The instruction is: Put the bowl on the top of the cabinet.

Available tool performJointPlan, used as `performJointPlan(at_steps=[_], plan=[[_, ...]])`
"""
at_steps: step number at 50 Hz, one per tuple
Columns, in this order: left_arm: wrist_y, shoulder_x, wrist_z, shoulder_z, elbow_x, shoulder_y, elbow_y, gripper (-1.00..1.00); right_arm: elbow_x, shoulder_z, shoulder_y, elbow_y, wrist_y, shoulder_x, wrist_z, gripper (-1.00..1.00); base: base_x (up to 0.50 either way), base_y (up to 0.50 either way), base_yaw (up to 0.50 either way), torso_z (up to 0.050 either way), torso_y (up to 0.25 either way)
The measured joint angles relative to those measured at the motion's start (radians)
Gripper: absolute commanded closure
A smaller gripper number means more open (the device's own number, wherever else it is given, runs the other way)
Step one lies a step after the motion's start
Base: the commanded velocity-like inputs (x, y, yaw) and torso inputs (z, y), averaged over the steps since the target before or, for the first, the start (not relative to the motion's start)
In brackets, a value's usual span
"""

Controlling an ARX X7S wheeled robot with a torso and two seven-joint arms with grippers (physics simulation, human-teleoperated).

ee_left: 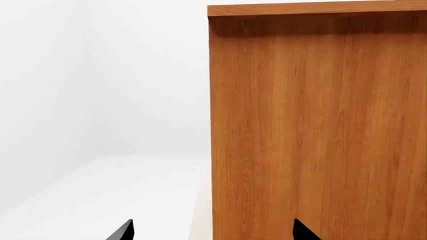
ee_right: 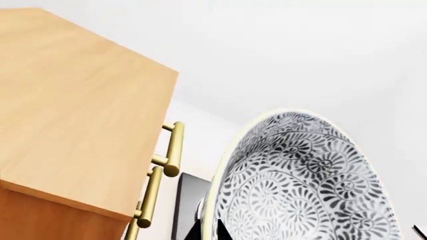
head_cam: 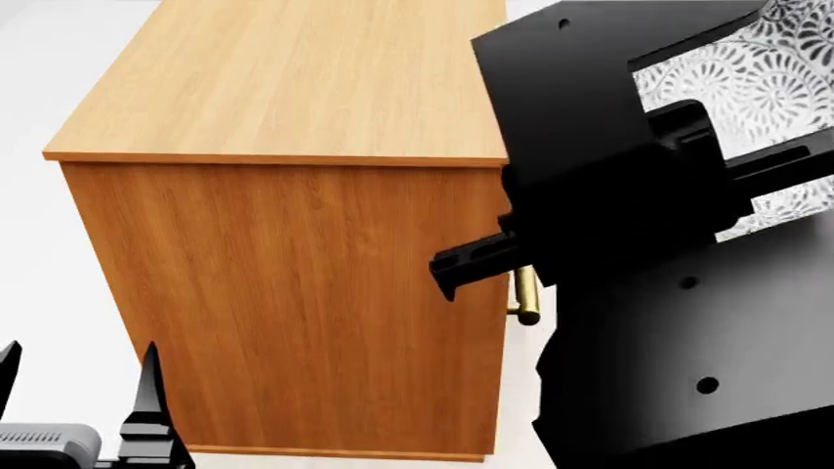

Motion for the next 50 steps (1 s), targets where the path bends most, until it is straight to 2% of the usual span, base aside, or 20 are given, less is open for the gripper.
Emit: performJointPlan(at_steps=[10,21,50], plan=[[-0.003,-0.003,-0.001,0.002,-0.003,-0.003,0.002,-1.0,0.069,-0.174,0.221,0.086,-0.05,-0.019,0.012,1.0,0.0,0.0,0.0,0.0,0.0],[-0.002,-0.004,-0.002,0.006,-0.004,-0.005,0.002,-1.0,0.112,-0.292,0.392,0.166,-0.075,-0.062,0.006,1.0,0.0,0.0,0.0,0.0,0.001],[-0.003,-0.008,-0.006,0.023,0.002,-0.006,0.004,-1.0,0.073,-0.384,0.605,0.362,-0.078,-0.214,-0.095,1.0,0.0,0.0,0.0,0.0,0.0]])
